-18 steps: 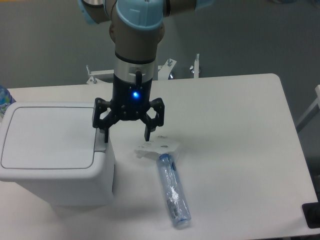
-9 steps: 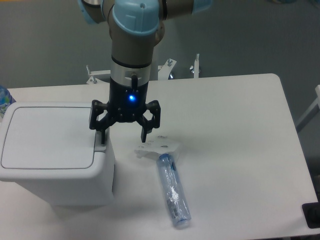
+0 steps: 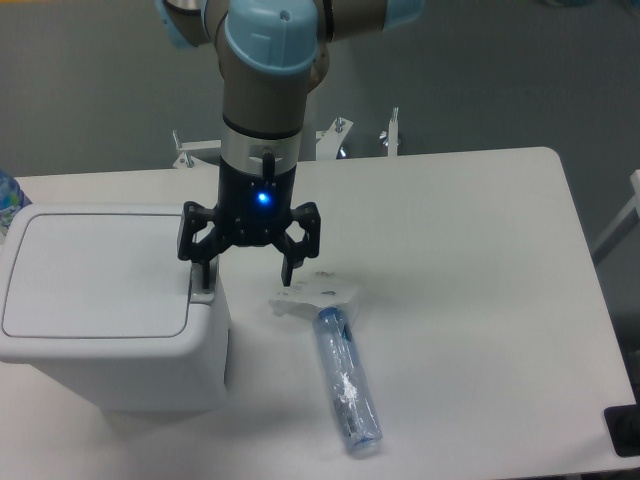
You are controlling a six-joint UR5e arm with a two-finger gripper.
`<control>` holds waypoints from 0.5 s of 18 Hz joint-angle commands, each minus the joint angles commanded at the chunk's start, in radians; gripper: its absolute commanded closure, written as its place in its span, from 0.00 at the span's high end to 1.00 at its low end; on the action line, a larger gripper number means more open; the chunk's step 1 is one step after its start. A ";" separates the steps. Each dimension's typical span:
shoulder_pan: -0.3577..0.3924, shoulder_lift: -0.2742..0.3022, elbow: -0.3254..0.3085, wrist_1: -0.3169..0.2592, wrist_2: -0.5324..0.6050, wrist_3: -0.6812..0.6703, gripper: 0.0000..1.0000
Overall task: Open the trash can
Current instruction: 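Press the gripper finger down on the lid's push button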
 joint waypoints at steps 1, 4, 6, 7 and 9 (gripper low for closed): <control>0.000 0.000 0.000 0.000 0.002 0.000 1.00; 0.000 0.000 0.000 0.002 0.003 0.003 1.00; 0.000 -0.002 0.000 0.006 0.003 0.003 1.00; 0.000 -0.003 0.000 0.011 0.003 0.003 1.00; 0.000 -0.005 0.000 0.014 0.005 0.003 1.00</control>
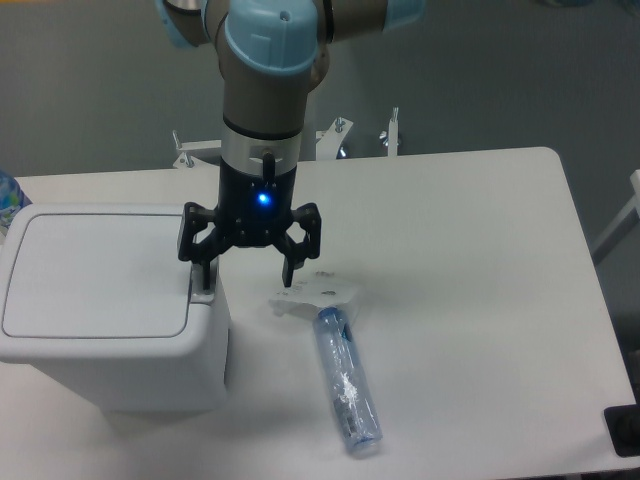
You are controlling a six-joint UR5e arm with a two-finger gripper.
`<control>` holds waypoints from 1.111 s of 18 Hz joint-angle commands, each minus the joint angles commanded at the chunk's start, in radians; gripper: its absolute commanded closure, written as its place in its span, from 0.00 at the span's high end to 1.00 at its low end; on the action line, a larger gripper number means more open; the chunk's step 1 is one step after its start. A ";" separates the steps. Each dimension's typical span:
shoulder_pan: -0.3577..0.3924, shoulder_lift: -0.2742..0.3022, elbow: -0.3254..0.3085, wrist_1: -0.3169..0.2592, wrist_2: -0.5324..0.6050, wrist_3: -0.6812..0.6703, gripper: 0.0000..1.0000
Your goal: Open the trash can
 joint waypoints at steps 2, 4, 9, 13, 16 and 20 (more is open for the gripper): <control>0.000 0.000 0.000 0.002 0.000 0.000 1.00; 0.000 -0.002 0.000 0.002 0.000 0.000 1.00; 0.000 0.000 0.000 0.000 0.000 0.000 1.00; 0.002 0.000 0.047 0.005 -0.002 0.012 1.00; 0.057 0.005 0.103 0.015 -0.003 0.018 1.00; 0.115 -0.002 0.163 0.032 0.015 0.040 1.00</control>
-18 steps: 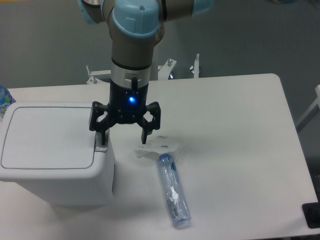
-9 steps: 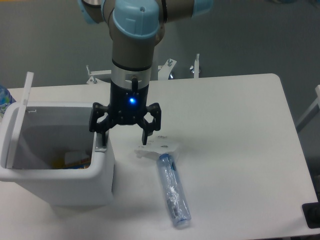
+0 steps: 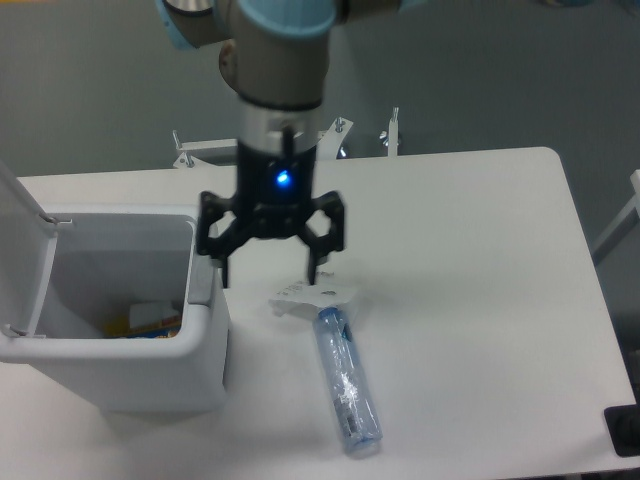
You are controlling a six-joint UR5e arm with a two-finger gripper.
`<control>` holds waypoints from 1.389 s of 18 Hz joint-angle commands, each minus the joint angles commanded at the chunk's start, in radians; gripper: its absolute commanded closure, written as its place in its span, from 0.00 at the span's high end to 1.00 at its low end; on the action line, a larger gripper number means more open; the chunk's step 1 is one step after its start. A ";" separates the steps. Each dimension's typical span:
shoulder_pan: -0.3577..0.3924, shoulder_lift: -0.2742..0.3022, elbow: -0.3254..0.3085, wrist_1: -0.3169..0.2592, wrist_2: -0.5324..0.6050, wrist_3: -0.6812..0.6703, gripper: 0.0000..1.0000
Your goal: Open the trash can
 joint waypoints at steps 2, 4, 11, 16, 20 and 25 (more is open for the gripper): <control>0.040 0.006 0.009 0.015 0.070 0.006 1.00; 0.074 0.005 0.015 0.017 0.086 0.011 1.00; 0.192 0.003 0.014 0.008 0.109 0.241 1.00; 0.259 0.012 0.003 -0.047 0.189 0.504 1.00; 0.281 0.026 0.002 -0.139 0.274 0.765 1.00; 0.287 0.044 -0.014 -0.202 0.325 1.032 1.00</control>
